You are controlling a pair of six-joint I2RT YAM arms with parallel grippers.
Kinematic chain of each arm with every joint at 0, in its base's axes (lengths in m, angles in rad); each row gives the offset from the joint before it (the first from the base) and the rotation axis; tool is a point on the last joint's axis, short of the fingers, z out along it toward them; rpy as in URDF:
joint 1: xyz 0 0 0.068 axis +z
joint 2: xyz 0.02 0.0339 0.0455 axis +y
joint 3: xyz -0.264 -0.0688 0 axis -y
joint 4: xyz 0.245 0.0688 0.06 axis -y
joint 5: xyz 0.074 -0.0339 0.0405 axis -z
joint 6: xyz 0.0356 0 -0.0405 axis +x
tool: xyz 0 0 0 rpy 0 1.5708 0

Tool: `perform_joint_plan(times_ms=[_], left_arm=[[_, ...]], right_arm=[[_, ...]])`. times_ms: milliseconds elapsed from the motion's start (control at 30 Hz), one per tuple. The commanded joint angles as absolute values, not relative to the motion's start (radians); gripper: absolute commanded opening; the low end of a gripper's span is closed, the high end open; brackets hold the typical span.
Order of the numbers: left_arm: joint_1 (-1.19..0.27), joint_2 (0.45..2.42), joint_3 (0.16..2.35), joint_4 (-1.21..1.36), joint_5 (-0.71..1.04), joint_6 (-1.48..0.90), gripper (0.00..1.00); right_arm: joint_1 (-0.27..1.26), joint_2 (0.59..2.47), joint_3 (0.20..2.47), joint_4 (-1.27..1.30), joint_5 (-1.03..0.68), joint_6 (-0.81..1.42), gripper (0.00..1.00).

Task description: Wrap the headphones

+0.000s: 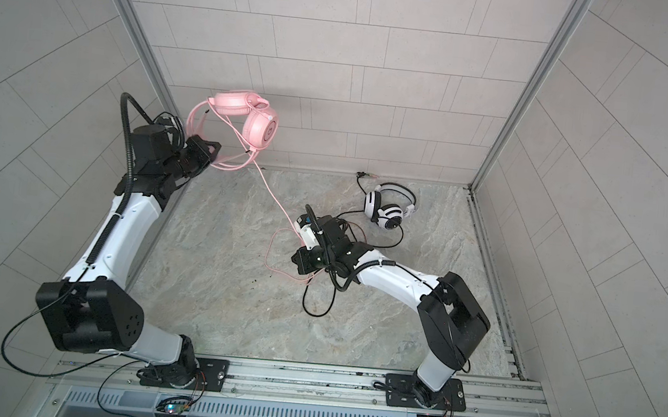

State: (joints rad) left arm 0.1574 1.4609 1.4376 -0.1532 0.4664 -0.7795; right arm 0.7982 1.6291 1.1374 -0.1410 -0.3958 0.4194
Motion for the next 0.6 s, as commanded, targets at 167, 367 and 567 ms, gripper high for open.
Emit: perform_joint_plan(times_ms=[167, 367, 567], left_arm=[[0.203, 1.394, 1.435, -0.164, 0.301, -0.691, 0.0], [0.234, 1.372, 1.412, -0.209, 0.246, -0.631, 0.0], [0.247, 1.354, 1.409, -0.265, 0.136, -0.571, 0.0]], right_arm=[[0.902, 1.514, 1.152, -0.408, -0.155, 0.299, 0.0], [0.902, 1.442, 1.161, -0.477, -0.055, 0.235, 0.0], [0.904, 1.372, 1.248, -0.586, -0.021, 0.202, 0.0]])
